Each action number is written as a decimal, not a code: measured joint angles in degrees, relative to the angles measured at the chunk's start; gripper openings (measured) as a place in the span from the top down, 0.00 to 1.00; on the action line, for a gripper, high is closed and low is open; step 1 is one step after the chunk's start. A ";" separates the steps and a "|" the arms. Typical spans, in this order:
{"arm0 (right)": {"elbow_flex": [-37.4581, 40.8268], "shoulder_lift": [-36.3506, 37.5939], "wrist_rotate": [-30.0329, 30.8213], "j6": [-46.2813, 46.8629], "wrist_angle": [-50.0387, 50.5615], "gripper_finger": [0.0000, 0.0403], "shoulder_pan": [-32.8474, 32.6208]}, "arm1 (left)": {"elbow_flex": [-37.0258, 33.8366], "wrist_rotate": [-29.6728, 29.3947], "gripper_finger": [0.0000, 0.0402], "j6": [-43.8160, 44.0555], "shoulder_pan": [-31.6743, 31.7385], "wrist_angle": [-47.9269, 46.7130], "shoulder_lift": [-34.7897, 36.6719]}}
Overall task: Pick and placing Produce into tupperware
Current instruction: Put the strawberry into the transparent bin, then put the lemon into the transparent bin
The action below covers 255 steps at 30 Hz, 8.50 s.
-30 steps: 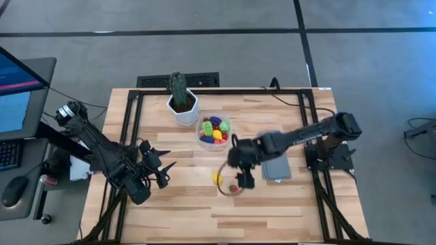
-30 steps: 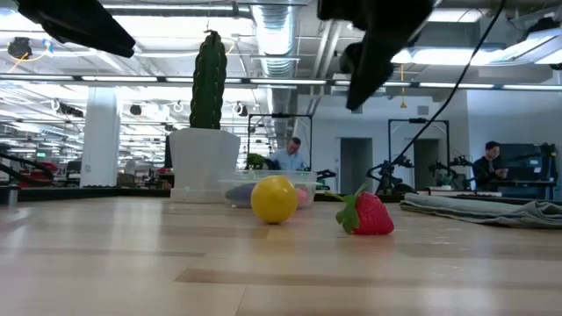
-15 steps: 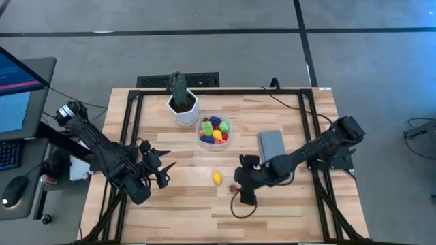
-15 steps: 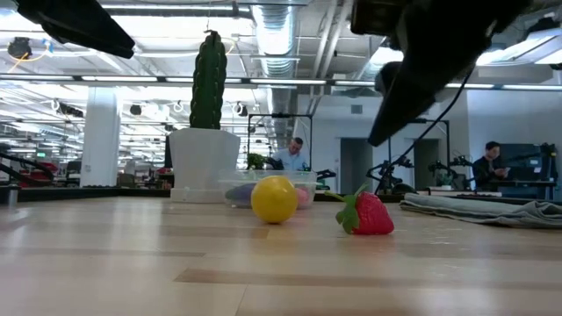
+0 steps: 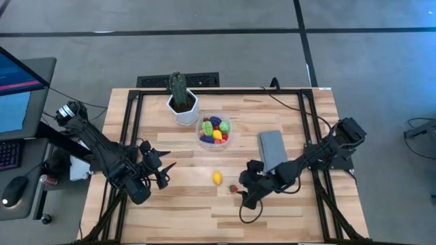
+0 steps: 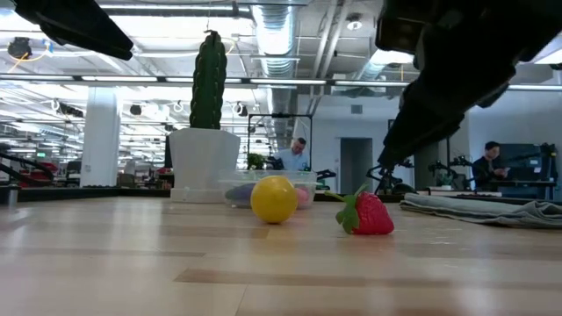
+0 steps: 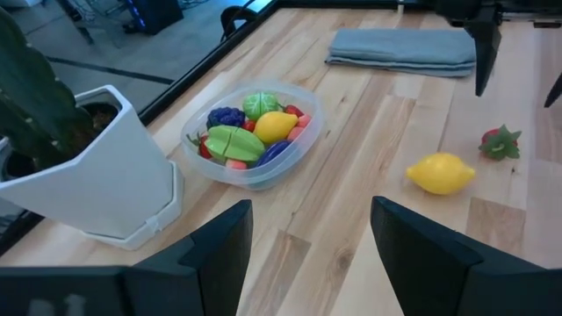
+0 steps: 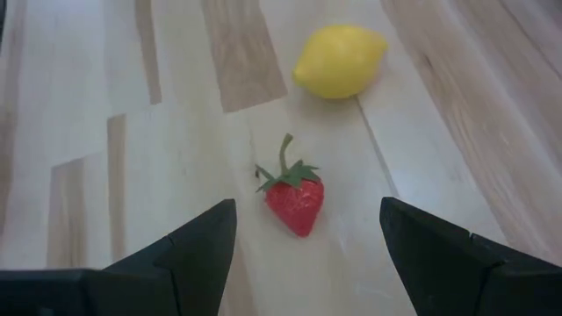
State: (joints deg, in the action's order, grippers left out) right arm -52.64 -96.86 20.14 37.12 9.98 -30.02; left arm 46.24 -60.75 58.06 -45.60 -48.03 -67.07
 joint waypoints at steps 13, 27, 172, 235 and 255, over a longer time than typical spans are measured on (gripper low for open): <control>3.68 0.00 -0.52 -2.67 -3.14 0.24 0.50 | 0.00 0.00 0.44 0.17 0.02 1.01 0.00; 3.84 -5.68 -6.36 -6.73 -8.07 0.24 2.80 | 0.00 0.23 0.44 0.20 1.57 1.45 0.00; -14.49 -12.24 -20.34 -28.09 -10.61 0.55 41.49 | 0.02 0.09 0.44 1.05 2.27 1.44 0.00; -4.63 11.58 7.66 17.79 20.24 0.35 -3.28 | 6.32 54.66 0.44 -73.98 30.96 38.61 -21.15; 2.45 11.32 26.71 61.28 26.23 0.35 -24.53 | 21.68 55.91 0.44 -88.98 32.05 27.94 -36.37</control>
State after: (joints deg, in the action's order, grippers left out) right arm -50.19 -85.54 46.86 98.40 36.21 -54.55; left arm 67.91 -4.84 -30.92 -13.56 -20.09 -103.44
